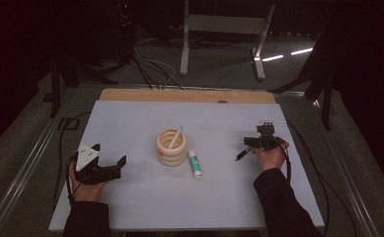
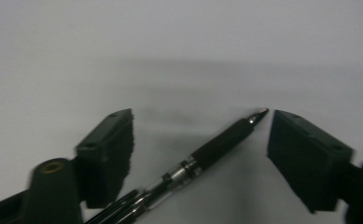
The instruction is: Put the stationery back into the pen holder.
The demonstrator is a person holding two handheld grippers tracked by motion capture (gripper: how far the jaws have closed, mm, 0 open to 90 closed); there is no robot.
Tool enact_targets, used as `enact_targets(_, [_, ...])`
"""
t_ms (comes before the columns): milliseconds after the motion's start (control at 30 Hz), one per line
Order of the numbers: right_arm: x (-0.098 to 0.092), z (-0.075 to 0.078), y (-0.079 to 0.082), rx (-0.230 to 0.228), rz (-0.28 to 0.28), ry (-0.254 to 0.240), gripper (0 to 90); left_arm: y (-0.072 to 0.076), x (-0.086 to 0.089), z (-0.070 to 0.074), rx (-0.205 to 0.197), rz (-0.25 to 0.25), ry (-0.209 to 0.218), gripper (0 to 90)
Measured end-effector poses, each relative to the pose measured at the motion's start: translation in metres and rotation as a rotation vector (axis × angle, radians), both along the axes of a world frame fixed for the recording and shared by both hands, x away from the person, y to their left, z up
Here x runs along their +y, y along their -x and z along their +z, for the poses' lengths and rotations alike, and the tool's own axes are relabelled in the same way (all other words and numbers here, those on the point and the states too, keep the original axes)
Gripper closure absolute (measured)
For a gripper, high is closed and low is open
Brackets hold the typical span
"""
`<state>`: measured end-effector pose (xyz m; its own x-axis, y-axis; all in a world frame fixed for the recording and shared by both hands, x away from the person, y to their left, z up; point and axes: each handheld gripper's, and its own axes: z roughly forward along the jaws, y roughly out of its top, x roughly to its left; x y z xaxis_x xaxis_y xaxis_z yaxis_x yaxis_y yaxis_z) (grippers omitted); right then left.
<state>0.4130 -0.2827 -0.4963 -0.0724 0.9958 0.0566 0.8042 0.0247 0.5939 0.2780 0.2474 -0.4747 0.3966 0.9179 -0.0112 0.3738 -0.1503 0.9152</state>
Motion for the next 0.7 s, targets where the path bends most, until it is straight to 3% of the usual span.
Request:
enact_targets(233, [0.001,-0.011,-0.004,0.063,-0.085,0.044,44.6,0.0,0.0,0.0,-0.001,0.001,0.0,0.0])
enact_targets(300, [0.003,-0.012,-0.004,0.059,-0.091,0.063,50.6,0.0,0.0,0.0,-0.002,0.002,0.0,0.1])
enact_targets(433, [0.006,-0.01,-0.003,0.062,-0.057,0.072,63.8,0.0,0.0,0.0,0.0,0.002,0.0,0.0])
enact_targets(567, [0.011,-0.009,-0.003,0.059,-0.012,0.106,68.8,0.0,-0.001,0.0,0.002,0.0,-0.006,0.1])
enact_targets(700, [0.012,-0.007,-0.002,0.083,0.034,0.098,70.3,0.0,-0.001,0.0,0.005,-0.001,-0.008,0.1])
